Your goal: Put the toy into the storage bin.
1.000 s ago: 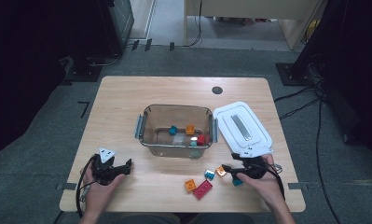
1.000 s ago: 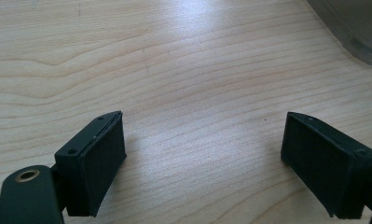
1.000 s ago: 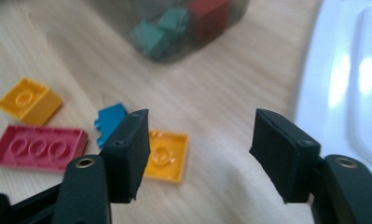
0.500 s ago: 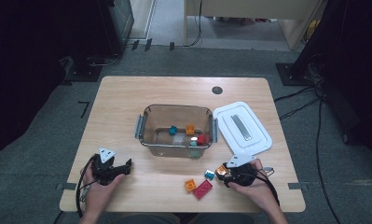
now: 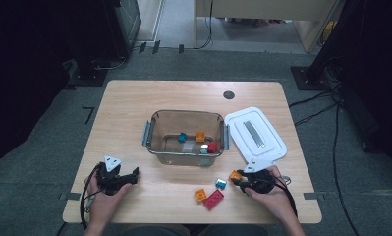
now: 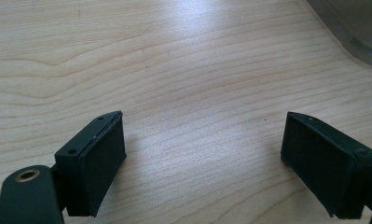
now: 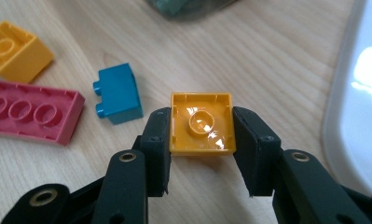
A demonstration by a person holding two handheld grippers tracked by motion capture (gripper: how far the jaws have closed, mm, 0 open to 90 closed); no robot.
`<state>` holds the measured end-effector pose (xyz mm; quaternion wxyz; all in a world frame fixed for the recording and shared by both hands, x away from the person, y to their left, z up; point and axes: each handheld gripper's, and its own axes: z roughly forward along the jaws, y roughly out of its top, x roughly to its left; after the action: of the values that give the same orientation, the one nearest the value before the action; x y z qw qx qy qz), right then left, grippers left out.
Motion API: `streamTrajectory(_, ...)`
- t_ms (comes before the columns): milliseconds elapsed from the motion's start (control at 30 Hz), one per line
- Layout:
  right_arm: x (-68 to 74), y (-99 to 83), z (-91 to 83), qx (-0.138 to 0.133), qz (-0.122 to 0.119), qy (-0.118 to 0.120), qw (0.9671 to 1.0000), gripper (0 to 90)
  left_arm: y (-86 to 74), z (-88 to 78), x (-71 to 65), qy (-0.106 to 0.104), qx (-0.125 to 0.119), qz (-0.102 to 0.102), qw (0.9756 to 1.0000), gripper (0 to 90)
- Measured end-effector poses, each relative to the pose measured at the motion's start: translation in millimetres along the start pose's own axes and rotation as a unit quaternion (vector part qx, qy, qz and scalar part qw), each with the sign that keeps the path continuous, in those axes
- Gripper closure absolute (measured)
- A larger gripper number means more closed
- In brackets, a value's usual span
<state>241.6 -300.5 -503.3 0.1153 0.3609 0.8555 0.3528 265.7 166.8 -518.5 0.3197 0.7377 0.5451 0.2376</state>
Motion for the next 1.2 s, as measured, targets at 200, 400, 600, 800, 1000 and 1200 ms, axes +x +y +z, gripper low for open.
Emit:
streamTrajectory(200,-11.3,6.8,-10.3,-0.015,0.012,-0.001,0.9998,60.3,0.0,0.0,0.0,0.0,0.0,0.0,1.0,13.2)
streamTrajectory(400,-24.0,15.6,-20.4,-0.026,0.024,-0.006,0.9994,60.3,0.0,0.0,0.0,0.0,0.0,0.0,1.0,13.2)
streamTrajectory(600,-35.1,27.3,-30.6,-0.029,0.029,-0.015,0.9991,60.3,0.0,0.0,0.0,0.0,0.0,0.0,1.0,13.2)
streamTrajectory(800,-44.2,46.7,-43.7,-0.034,0.031,-0.019,0.9988,60.3,0.0,0.0,0.0,0.0,0.0,0.0,1.0,13.2)
streamTrajectory(1000,-49.3,65.3,-54.0,-0.037,0.034,-0.017,0.9986,60.3,0.0,0.0,0.0,0.0,0.0,0.0,1.0,13.2)
streamTrajectory(1200,-51.4,83.2,-62.2,-0.04,0.026,-0.017,0.9987,60.3,-0.1,0.1,-0.1,0.0,-0.001,-0.001,1.0,13.2)
